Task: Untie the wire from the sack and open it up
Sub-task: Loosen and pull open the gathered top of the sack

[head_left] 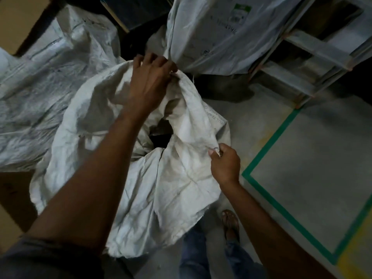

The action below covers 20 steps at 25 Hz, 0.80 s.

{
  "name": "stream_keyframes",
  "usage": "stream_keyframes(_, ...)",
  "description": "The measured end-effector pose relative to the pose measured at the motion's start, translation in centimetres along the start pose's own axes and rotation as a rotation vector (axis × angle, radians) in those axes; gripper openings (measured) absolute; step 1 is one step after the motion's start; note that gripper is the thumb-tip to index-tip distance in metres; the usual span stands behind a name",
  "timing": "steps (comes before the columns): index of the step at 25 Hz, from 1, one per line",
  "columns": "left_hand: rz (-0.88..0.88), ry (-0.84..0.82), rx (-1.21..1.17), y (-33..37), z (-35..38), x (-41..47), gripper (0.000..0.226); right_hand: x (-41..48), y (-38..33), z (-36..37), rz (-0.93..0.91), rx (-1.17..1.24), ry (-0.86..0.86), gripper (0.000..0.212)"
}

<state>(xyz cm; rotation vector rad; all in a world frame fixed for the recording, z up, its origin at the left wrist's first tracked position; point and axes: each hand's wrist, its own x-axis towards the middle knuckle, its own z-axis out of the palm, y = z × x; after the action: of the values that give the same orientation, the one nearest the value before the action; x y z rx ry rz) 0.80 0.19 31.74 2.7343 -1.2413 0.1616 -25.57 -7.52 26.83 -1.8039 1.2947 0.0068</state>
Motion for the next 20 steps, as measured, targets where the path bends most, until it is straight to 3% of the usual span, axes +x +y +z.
stream_keyframes(3,-0.397,0.161,-0.243,4.3,0.9,-6.7,0.037,2.1,-1.1,-0.4,0.366,0.610,-0.144,0.008)
stream_keyframes(5,-0.704,0.205,-0.450,7.3,1.1,-12.0,0.036,3.4,-2.1,-1.2,0.468,0.804,-0.177,0.028)
stream_keyframes(7,-0.949,0.186,-0.544,9.9,1.2,-17.0,0.032,3.7,-2.9,-2.2,0.458,0.899,-0.162,0.039)
stream_keyframes(10,-1.319,0.118,-0.480,12.9,0.7,-21.6,0.037,2.8,-3.9,-3.3,0.397,0.902,-0.212,0.046)
stream_keyframes(13,-1.666,0.122,-0.501,15.3,-0.3,-24.8,0.061,2.1,-3.9,-3.5,0.370,0.834,-0.280,0.051)
stream_keyframes(18,-2.187,0.206,-1.011,17.8,-2.9,-26.6,0.104,2.3,-2.0,-3.4,0.419,0.763,-0.345,0.054)
stream_keyframes(20,-2.208,0.385,-1.272,18.2,-2.4,-28.1,0.100,-0.1,-1.2,-5.1,0.346,0.667,-0.435,0.046)
